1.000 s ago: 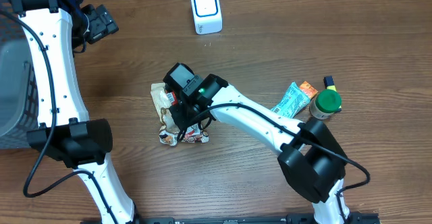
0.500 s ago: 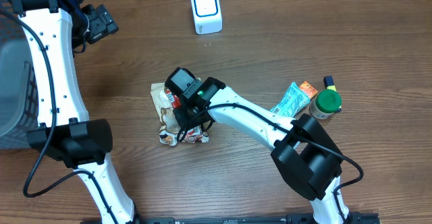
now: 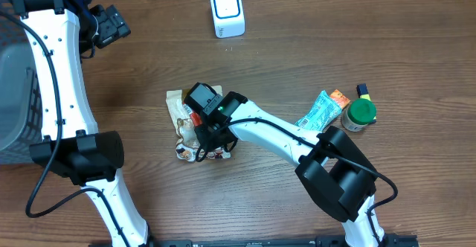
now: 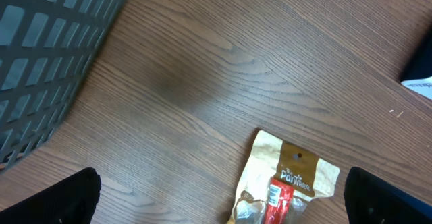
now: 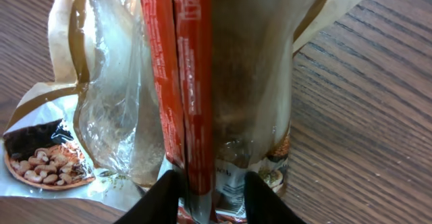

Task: Scan the item barcode
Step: 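Move the right gripper left and grasp the red stick snack, then lift the red stick snack with the right gripper toward the scanner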

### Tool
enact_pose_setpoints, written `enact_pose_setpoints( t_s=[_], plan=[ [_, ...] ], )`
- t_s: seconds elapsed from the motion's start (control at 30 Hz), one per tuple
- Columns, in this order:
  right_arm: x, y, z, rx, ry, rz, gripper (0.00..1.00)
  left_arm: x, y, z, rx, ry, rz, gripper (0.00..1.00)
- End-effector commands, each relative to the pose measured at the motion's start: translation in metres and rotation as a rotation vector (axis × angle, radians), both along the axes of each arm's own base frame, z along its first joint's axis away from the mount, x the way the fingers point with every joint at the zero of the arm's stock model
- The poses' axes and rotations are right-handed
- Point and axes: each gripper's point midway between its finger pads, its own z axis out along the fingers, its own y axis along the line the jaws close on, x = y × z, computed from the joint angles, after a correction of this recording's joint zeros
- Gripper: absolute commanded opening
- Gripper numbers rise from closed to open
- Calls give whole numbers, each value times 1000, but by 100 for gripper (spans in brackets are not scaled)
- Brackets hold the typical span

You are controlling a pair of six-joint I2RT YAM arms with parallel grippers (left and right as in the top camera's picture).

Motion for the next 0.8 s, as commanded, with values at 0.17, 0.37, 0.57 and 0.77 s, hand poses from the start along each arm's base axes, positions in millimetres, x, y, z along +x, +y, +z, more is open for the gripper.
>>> enact_pose_setpoints(
  t_s=[0.17,0.37,0.57,0.77],
  plan=[
    [-6,4,-1,19,25,0,7,-1,-3,0,4,4,-25,100],
    [3,-7,35,44,-20,44,4,-1,-3,0,4,4,-25,100],
    [6,-33,83,77,-49,39,4,-1,-3,0,4,4,-25,100],
    [-22,-37,146,233,-112,340,4,-1,-3,0,4,4,-25,100]
  ],
)
